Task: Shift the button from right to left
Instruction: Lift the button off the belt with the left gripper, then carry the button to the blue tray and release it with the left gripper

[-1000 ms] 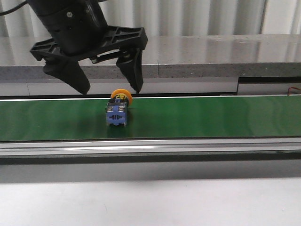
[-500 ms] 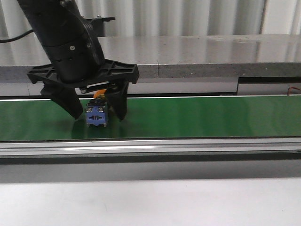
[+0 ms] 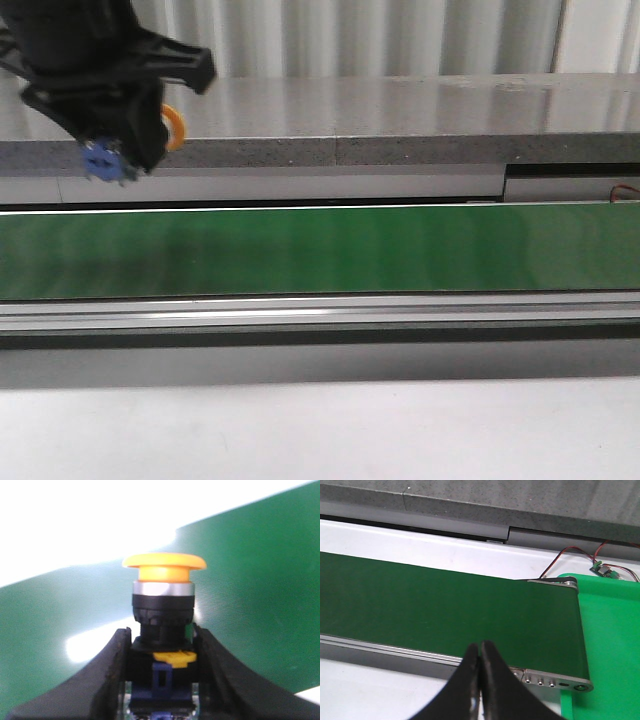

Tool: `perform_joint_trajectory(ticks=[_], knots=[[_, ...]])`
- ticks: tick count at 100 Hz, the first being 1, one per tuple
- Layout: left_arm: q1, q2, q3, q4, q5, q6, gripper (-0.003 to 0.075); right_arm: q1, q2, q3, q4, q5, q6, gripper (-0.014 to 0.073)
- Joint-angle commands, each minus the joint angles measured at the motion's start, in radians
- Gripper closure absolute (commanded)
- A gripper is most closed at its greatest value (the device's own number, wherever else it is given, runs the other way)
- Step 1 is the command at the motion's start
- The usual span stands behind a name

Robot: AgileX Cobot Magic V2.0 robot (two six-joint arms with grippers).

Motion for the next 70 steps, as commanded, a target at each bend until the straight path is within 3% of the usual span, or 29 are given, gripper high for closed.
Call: perform_joint_trajectory(ticks=[1,18,32,53,70], knots=[[0.036,-0.128,0.012,0.076,-0.015,-0.011,0.074,-0.002,0.001,-0.027,0.0,-0.063,-0.01,0.0661],[0.17,-0.284,0.151,0.171,-0.04,-0.008,0.074,-0.002,0.001,-0.027,0.0,-0.063,-0.01,0.0661],[0.338,-0.361,0.259,0.229,-0.102,-0.003,0.074,-0.002,0.001,-0.027,0.0,-0.063,-0.01,0.0661],[0.586,-0.355,0.365,0.238,-0.378,-0.001,0.074,-0.002,0.001,-0.027,0.0,-0.063,-0.01,0.0661],[0.754,-0.292,0.364,0.229,-0.423,0.046,0.074,-0.002,0.001,-0.027,0.0,-0.064,-0.01,0.0661]])
